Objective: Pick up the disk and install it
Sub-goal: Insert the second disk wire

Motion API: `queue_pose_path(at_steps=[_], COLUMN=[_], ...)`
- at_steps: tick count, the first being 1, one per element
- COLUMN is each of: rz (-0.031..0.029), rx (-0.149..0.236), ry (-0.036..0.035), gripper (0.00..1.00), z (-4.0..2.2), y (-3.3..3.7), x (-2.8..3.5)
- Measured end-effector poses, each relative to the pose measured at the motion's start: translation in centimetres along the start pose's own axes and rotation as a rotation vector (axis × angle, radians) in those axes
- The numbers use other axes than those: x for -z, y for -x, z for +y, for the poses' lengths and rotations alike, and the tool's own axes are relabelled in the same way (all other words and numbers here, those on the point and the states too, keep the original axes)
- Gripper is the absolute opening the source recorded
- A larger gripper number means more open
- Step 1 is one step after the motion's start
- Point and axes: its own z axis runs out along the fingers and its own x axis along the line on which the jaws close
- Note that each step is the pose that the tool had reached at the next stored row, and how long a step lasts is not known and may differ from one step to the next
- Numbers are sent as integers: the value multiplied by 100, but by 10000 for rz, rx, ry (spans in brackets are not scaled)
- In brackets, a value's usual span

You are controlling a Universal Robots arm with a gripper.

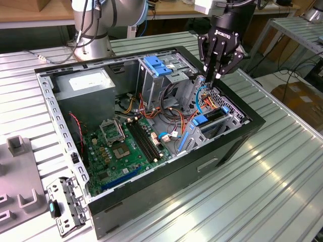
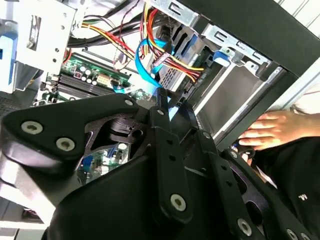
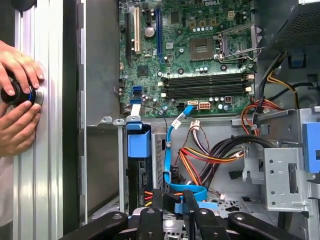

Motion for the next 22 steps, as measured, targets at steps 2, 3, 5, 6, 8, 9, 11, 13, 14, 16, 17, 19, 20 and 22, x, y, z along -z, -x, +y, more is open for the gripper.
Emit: queue_pose_path(at_steps=[2, 3, 5, 6, 8, 9, 11, 13, 14, 16, 17, 19, 20, 22], rz=[132, 194, 258, 291, 391, 423, 482, 492, 491, 480, 463, 389, 339, 269], rx=[-9, -11, -17, -19, -27, -30, -33, -33, -33, -31, -24, 27, 64, 122], ry=[-5, -9, -10, -11, -13, -15, -17, -18, -18, -21, -28, -66, -91, -123], gripper=[30, 30, 30, 30, 29, 22, 16, 16, 16, 16, 16, 16, 16, 16], z=[-2, -10, -17, -21, -26, -28, -30, -30, -30, -32, -32, -32, -32, -28], y=[8, 19, 29, 34, 42, 44, 47, 47, 48, 35, 18, -37, -69, -101], x=[-27, -51, -78, -88, -104, -108, -114, -114, -116, -125, -132, -159, -176, -197])
